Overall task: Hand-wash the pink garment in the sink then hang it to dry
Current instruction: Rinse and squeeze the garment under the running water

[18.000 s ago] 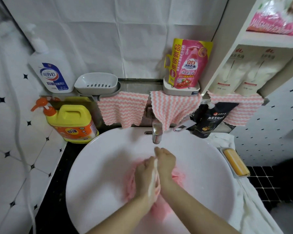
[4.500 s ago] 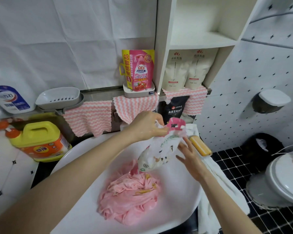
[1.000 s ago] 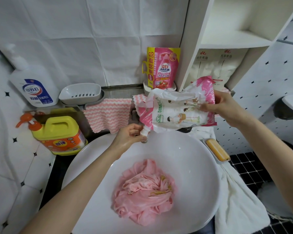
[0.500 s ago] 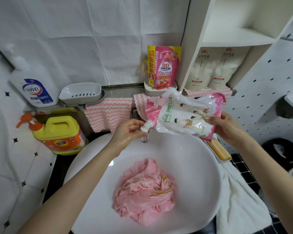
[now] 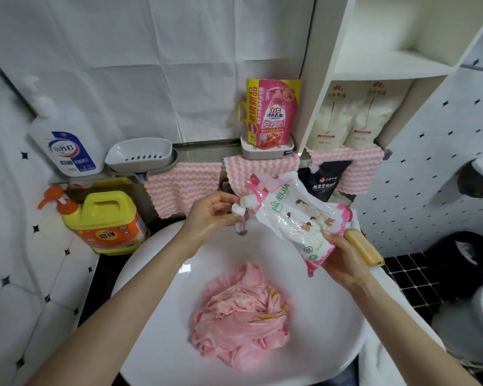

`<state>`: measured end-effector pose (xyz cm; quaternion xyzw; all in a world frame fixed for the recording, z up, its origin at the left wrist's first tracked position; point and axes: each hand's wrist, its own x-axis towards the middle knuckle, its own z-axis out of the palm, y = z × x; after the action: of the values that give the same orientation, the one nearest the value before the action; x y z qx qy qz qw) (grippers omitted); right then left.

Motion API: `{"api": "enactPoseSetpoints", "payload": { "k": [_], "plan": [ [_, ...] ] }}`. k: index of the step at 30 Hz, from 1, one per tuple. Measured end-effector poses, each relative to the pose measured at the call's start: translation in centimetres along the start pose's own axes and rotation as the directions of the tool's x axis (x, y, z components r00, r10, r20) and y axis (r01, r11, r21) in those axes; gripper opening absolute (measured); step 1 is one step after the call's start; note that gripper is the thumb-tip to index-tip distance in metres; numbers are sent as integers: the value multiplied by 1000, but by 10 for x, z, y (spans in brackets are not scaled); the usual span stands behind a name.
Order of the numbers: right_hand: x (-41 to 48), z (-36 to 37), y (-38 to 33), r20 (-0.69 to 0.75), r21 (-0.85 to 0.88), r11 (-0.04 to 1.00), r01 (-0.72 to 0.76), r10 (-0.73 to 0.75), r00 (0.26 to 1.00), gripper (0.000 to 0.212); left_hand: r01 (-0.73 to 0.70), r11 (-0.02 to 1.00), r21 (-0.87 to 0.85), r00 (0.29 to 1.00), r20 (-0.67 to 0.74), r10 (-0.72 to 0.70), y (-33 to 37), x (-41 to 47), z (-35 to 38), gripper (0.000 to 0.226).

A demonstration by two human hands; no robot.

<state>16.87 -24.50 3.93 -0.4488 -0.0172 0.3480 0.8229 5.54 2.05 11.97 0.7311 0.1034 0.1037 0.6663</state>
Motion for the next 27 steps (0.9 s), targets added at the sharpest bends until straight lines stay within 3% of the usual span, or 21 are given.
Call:
{"api": "enactPoseSetpoints", "payload": {
  "k": [3, 6, 8, 11, 13, 14, 15, 16, 17, 18, 19, 21, 23, 24, 25, 27],
  "plan": [
    [-3, 5, 18, 4, 90, 995, -38, 38, 999, 20, -6, 1000, -19, 1000, -17, 6, 0, -1, -1, 30],
    [-2, 5, 35, 23, 167, 983, -78, 76, 997, 73, 2, 1000, -24, 999, -35, -3, -3, -3, -4, 30],
    [-2, 4, 44, 37, 215, 972, -95, 89, 995, 88, 1, 1000, -6, 999, -34, -2, -6, -3, -6, 28],
    [-4, 4, 56, 32, 283, 954, -97, 92, 995, 84, -9, 1000, 17, 1000, -20, 9, -11, -4, -11, 24],
    [-6, 5, 63, 38, 330, 940, -82, 74, 997, 75, -16, 987, 161, 999, -46, 24, -19, -1, -16, 23],
    [-7, 7, 65, 39, 348, 934, -76, 66, 997, 75, -7, 933, 359, 997, -72, 35, -26, 2, -20, 21],
    [-8, 8, 67, 36, 363, 929, -70, 61, 997, 76, 10, 769, 639, 997, -69, 44, -34, 5, -24, 20],
    [-8, 9, 68, 31, 380, 923, -66, 58, 998, 76, 11, 496, 868, 1000, -24, 20, -41, 8, -28, 20],
    [-9, 9, 70, 29, 393, 917, -63, 56, 998, 75, -16, 229, 973, 999, 26, -44, -50, 9, -31, 22],
    [-10, 11, 70, 36, 404, 912, -64, 54, 998, 73, -51, 59, 997, 991, 58, -124, -58, 10, -31, 25],
    [-11, 12, 70, 42, 415, 907, -66, 54, 998, 73, -74, -30, 997, 979, 67, -193, -63, 9, -30, 28],
    [-11, 12, 71, 43, 443, 894, -71, 58, 997, 76, -84, -96, 992, 960, 55, -274, -70, 8, -26, 33],
    [-12, 12, 74, 40, 466, 882, -75, 64, 997, 76, -78, -97, 992, 950, 45, -309, -71, 8, -24, 36],
    [-12, 12, 75, 42, 472, 878, -77, 65, 997, 74, -52, -39, 998, 952, 37, -303, -69, 9, -24, 36],
    [-12, 12, 76, 45, 477, 875, -79, 66, 997, 73, -9, 91, 996, 962, 34, -271, -65, 9, -24, 35],
    [-12, 12, 80, 44, 483, 872, -83, 71, 997, 71, 106, 529, 842, 972, 25, -235, -52, 9, -21, 27]
  ]
}}
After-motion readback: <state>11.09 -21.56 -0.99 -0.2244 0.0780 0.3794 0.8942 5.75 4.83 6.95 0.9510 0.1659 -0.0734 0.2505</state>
